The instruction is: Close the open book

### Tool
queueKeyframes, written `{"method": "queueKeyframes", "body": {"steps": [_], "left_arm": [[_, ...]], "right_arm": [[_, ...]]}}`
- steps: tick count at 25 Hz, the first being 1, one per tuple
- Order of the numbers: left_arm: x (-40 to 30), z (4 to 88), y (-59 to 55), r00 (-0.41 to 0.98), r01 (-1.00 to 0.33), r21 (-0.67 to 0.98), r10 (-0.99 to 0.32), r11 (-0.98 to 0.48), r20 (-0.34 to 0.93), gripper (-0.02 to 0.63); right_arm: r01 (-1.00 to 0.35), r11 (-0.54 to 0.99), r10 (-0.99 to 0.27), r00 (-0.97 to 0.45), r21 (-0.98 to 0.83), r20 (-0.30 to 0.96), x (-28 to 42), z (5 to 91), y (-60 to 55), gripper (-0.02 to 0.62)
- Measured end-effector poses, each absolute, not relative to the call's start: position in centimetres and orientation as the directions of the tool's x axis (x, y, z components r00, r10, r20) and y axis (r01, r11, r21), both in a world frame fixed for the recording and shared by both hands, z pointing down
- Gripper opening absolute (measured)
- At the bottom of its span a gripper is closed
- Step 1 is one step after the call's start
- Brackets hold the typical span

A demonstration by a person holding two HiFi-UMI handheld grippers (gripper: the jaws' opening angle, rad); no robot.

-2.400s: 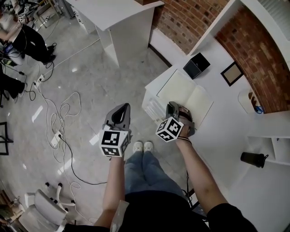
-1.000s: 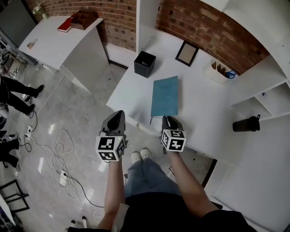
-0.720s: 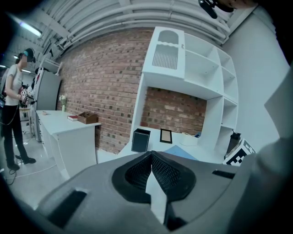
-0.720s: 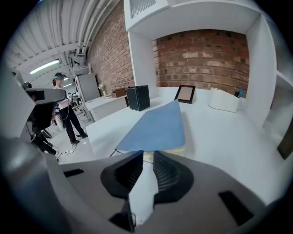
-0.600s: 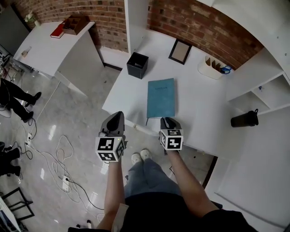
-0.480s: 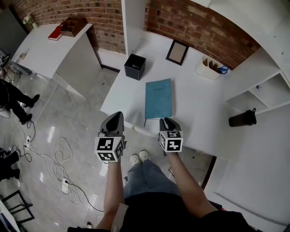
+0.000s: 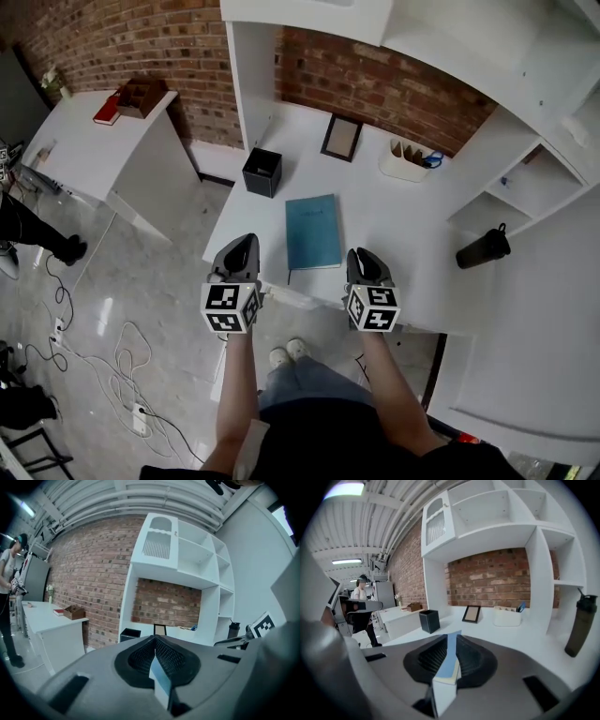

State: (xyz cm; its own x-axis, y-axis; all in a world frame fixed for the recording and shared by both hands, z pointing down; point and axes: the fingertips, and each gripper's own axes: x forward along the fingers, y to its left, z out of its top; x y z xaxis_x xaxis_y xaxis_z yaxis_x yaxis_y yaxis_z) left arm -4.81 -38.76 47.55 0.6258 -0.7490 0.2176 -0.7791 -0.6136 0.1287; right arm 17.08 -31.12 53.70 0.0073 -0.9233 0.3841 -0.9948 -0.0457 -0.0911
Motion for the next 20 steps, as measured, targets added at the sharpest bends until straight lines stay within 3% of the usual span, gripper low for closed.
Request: {"method": "queueKeyframes", "body": {"steps": [11, 20], "left_arm": [[-2.1, 40.3, -40.6, 0.659, -0.751, 0.033, -0.746, -0.659, 0.095, 0.009], [-1.4, 35.7, -41.5, 0.668, -0.743, -0.021, -0.744, -0.669, 0.011, 0.009]], "right_arm": [[-0.999, -0.027, -0.997, 0.029, 0.022, 0.067, 21.0, 40.7, -33.3, 0.000], [-0.999, -0.029, -0.997, 0.026, 0.043, -0.078, 21.5, 35.0, -34.2, 0.000]]}}
